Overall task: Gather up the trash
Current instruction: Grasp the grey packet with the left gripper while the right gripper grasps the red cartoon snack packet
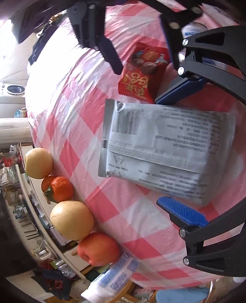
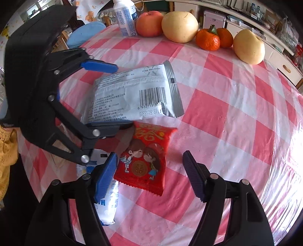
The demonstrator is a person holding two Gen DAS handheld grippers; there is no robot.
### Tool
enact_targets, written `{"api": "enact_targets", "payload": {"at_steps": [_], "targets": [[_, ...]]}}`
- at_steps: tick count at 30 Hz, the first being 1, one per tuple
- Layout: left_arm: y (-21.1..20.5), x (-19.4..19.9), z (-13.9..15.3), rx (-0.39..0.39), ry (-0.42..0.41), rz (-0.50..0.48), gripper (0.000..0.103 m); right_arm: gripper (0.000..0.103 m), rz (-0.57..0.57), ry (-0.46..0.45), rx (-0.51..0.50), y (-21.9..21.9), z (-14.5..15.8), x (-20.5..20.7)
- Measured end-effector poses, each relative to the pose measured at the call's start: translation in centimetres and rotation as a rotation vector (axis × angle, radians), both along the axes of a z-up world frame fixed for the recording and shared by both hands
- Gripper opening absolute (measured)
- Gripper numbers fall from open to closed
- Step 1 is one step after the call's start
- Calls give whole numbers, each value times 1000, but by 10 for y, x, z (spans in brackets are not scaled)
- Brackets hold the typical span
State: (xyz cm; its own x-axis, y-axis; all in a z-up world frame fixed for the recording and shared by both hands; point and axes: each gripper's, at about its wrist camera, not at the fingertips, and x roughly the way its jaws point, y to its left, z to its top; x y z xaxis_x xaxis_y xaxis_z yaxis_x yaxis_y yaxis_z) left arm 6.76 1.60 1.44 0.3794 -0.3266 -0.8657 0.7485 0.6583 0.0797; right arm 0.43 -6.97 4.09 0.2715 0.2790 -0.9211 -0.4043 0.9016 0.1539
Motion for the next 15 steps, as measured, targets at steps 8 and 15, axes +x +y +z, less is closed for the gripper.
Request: {"api": "enact_targets", "payload": {"at_steps": [8,15], "targets": [[3,-3,-4,-64,-17,56,93,65,23,-35,-57,8,0,-4],[7,-16,-1,-78,-52,113,80,54,8,-63,-91,14,-2,-2]]}}
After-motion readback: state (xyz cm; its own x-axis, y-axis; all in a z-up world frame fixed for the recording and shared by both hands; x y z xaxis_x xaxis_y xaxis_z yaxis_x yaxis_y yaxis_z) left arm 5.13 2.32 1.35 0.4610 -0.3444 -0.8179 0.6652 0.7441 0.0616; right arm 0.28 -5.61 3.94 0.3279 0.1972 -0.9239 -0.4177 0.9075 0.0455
